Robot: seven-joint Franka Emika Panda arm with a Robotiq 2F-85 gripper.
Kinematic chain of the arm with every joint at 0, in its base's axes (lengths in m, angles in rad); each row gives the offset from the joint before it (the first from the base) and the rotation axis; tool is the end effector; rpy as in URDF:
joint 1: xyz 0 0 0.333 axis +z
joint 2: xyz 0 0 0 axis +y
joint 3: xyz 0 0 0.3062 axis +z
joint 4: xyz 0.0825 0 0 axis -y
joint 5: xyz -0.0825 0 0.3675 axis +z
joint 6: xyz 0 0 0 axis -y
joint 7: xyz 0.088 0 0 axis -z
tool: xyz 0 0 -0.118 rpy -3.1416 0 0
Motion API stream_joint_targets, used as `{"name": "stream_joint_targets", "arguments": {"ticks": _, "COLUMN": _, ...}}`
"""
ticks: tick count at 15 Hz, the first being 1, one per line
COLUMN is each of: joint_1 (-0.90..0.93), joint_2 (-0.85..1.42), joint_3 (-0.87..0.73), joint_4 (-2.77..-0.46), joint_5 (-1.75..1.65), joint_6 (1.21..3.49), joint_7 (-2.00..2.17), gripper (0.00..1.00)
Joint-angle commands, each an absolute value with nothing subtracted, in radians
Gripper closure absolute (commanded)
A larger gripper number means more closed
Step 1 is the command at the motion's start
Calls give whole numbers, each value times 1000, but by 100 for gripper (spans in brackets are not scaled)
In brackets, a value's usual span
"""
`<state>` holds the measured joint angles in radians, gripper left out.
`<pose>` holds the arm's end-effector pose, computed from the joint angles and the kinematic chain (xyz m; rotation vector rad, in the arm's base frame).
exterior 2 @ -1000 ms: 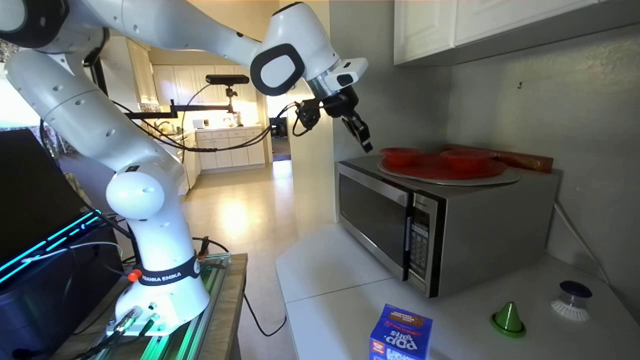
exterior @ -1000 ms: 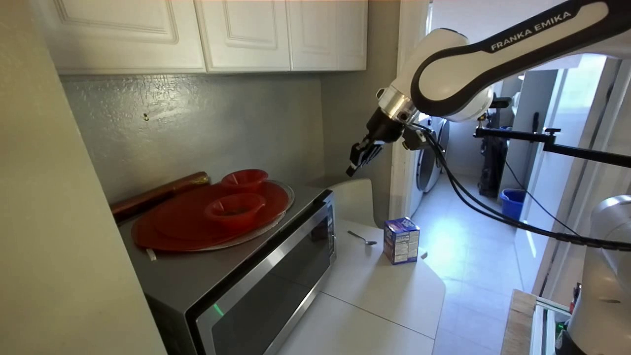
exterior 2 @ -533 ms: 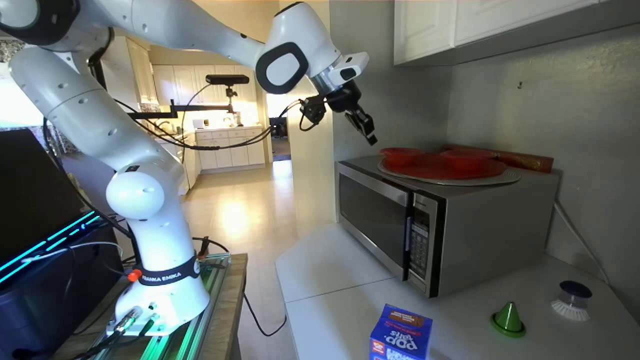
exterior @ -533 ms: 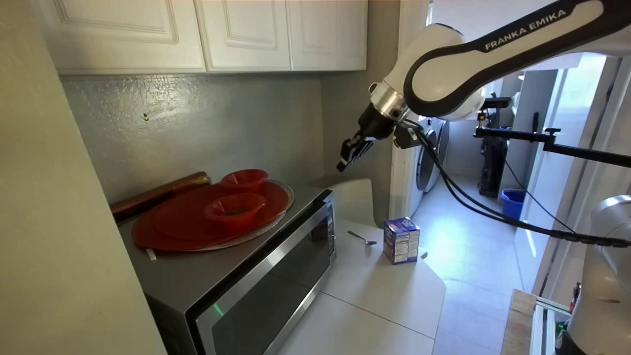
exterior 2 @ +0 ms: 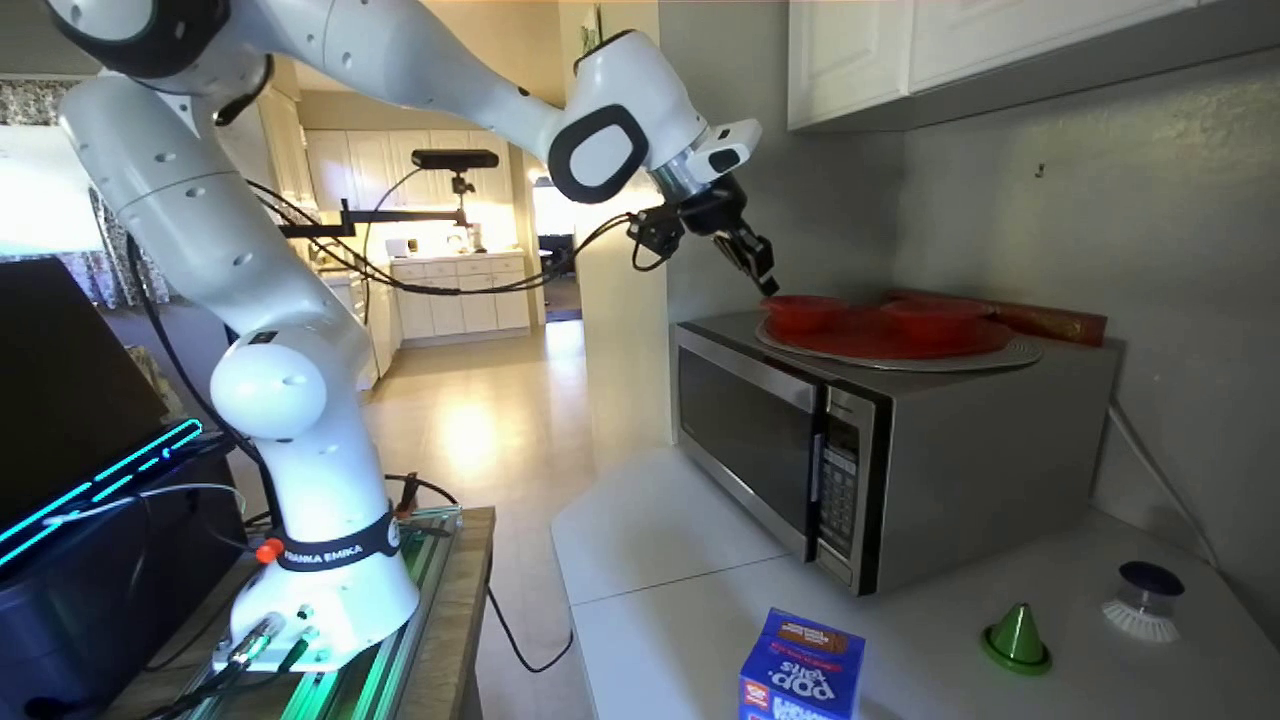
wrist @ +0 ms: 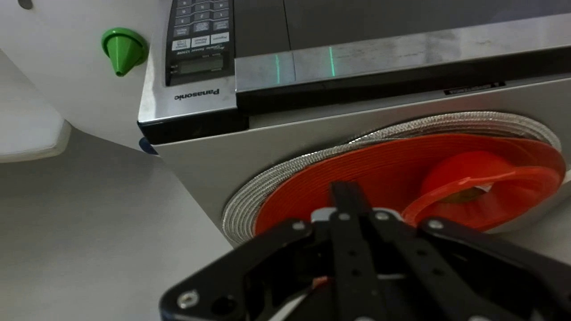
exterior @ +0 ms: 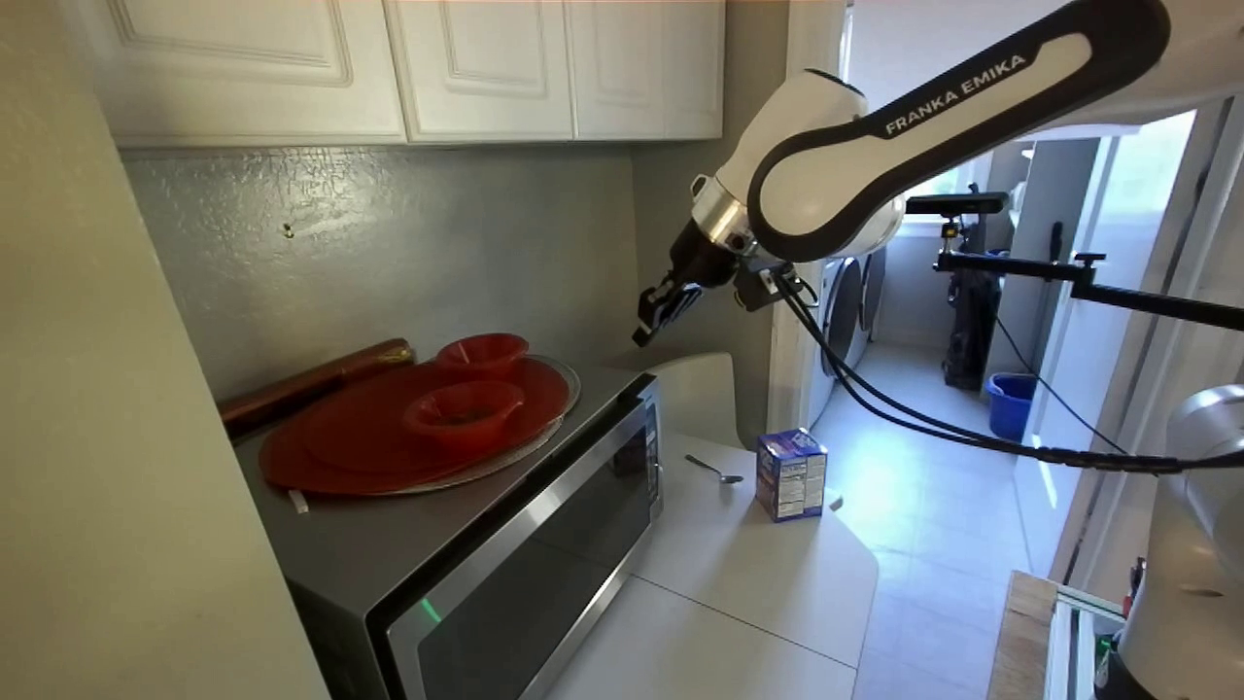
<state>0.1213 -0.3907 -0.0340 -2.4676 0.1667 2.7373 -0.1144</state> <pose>0.4616 0.0337 0.5017 -2.8609 -0.0986 -0.9800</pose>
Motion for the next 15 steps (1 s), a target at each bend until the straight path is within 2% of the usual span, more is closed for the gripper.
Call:
{"name": "stream_joint_targets", "arguments": {"ticks": 1, "joint_1": 74, "joint_2": -330, "joint_3": 2, "joint_4": -2430, "joint_5": 104, "joint_6": 2745, "joint_7": -62, "gripper": 100}}
{"name": "stream_joint_targets", "arguments": {"ticks": 15, "joint_1": 34, "joint_2": -178, "joint_3": 49, "joint_4": -2359, "joint_5": 11, "joint_6": 2772, "joint_7": 24, "gripper": 100}}
